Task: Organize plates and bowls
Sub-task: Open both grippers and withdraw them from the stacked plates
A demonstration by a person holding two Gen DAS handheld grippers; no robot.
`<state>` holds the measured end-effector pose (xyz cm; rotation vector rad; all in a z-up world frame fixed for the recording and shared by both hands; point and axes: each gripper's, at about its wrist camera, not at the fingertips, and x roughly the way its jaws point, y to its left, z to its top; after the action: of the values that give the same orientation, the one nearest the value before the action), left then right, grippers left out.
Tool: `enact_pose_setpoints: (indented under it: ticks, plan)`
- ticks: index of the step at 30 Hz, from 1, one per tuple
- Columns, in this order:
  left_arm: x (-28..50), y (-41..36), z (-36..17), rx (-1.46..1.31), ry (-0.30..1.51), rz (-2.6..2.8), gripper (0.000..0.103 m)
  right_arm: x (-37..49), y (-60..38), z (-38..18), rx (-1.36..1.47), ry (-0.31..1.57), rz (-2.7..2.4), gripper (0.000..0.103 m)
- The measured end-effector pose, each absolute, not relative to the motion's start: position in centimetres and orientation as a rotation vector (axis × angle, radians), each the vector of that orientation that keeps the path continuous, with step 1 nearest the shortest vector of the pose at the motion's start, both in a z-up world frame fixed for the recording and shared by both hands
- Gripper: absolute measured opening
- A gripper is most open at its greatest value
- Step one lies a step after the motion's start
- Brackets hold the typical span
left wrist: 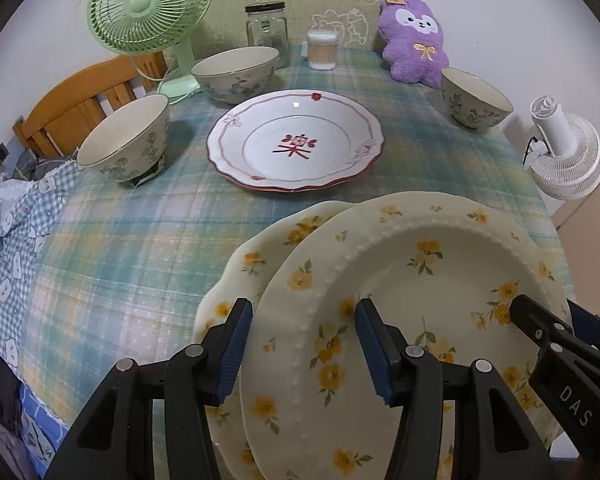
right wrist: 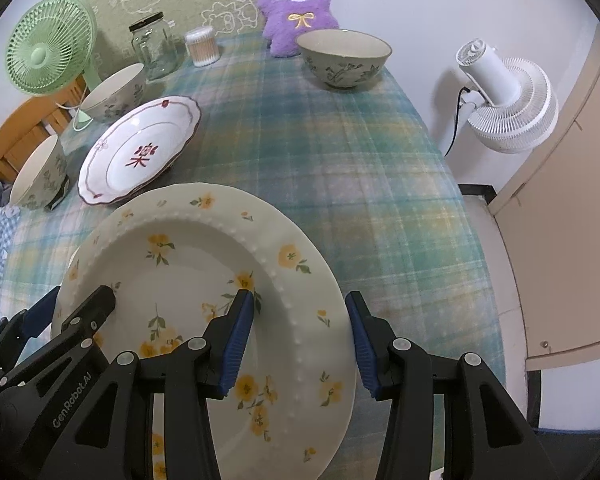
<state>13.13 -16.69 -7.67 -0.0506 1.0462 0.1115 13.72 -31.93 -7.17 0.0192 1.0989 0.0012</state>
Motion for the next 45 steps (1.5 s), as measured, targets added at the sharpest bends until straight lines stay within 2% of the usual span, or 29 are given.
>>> enact_pose_setpoints:
  ticks: [5, 21, 23, 27, 34, 40, 41, 42, 45]
  plan:
    - [13.0, -15.9, -8.5, -0.047, 1.07, 0.102, 0.054, 13.3, -31.1, -7.8, 0.019, 1.116, -0.002, 0.047]
    - [13.5, -16.4, -9.5, 0.032, 1.062, 0.103, 0.055, 13.4, -30.1, -8.6, -0.022, 1.135, -0.024, 0.047]
    - [13.6, -16.4, -9.6, 0.019, 1.072, 0.09, 0.063, 13.4, -30.2, -8.6, -0.016, 1.133, -0.022, 0.047]
    - [13.5, -16.5, -9.8, 0.033, 1.073, 0.071, 0.069, 13.3, -30.1, -8.7, -0.013, 1.129, -0.022, 0.047]
    - [12.8, -16.9, -9.0, 0.076, 1.032, 0.053, 0.089, 13.3, -30.2, -8.5, -0.029, 1.135, -0.032, 0.048]
    - [12.6, -16.2, -8.4, 0.054, 1.03, 0.021, 0.09, 12.1, -31.1, -7.8, -0.008, 1.136, -0.044, 0.048]
    - [12.5, -16.0, -8.4, 0.051, 1.031, 0.017, 0.09, 11.9, -31.1, -7.5, -0.003, 1.128, -0.038, 0.047]
    - [12.5, -15.8, -8.3, 0.048, 1.032, 0.015, 0.09, 11.8, -30.9, -7.4, -0.005, 1.119, -0.034, 0.037]
    - [12.2, -15.6, -8.1, 0.052, 1.026, 0.005, 0.09, 11.8, -30.1, -7.6, -0.043, 1.119, -0.05, 0.035]
